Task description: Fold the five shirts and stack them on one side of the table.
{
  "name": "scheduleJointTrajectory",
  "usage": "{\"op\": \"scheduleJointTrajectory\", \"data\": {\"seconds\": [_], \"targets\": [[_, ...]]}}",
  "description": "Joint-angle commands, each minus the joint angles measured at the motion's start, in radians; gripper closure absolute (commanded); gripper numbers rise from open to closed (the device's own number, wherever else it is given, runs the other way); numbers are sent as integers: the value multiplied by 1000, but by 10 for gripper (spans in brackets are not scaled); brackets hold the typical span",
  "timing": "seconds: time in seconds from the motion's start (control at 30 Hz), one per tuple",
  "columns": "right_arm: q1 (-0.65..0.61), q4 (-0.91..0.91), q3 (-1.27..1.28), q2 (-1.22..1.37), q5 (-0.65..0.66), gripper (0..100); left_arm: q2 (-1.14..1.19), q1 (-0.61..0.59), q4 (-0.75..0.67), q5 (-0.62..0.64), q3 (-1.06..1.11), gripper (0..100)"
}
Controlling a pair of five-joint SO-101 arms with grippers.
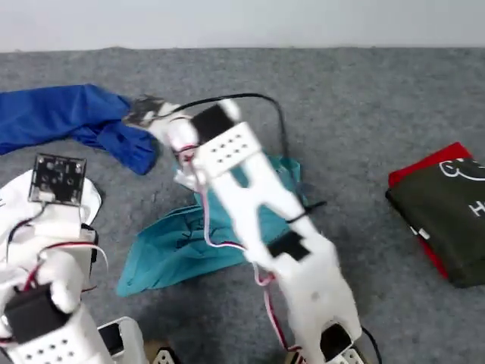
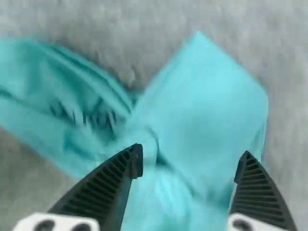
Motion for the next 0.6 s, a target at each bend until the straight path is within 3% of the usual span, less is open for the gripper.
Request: {"op": "scheduleJointTrajectory", "data": {"seconds": [0.0,0.27,0.57], "targets": [[-19,30,-275,168,-9,688,-81,-6,-51,9,64,889],[-21,12,-651,527,-14,688,-115,-5,-63,9,94,889],[-16,-133,-686,710,-14,689,-115,-5,-63,9,91,889]]}}
